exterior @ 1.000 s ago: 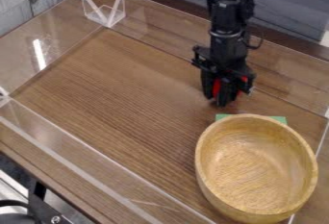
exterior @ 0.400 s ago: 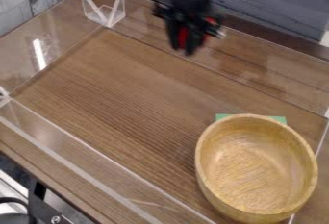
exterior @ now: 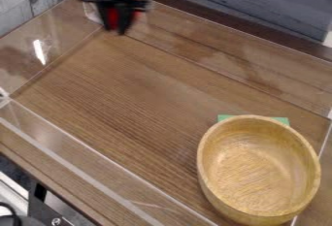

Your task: Move the red object to the left side of the table

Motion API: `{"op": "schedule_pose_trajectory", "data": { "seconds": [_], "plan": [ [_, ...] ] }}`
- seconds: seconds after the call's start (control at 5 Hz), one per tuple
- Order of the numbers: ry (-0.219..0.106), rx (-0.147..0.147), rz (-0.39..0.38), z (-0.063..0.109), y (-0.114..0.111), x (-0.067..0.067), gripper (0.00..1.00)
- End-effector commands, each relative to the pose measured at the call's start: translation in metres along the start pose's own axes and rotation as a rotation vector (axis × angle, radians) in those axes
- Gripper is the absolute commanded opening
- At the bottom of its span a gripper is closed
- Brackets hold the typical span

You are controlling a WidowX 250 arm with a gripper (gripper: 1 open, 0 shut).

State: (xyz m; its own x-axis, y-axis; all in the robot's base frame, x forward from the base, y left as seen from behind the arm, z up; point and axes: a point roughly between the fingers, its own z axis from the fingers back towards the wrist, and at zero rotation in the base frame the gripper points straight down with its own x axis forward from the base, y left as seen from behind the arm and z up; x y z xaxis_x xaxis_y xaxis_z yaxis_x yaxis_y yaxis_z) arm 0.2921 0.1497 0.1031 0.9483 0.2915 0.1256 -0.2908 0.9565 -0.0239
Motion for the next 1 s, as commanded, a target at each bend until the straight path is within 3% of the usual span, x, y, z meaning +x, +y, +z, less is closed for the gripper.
{"op": "schedule_pose_trajectory", "data": {
  "seconds": [0.0,0.4,0.8],
  "plan": [
    [-0.051,0.030,0.029,0.003,0.034,0.017,0.00],
    [-0.021,0.045,0.071,-0.034,0.040,0.008,0.00],
    [0.014,0.040,0.104,-0.057,0.058,-0.004,0.00]
  ]
}}
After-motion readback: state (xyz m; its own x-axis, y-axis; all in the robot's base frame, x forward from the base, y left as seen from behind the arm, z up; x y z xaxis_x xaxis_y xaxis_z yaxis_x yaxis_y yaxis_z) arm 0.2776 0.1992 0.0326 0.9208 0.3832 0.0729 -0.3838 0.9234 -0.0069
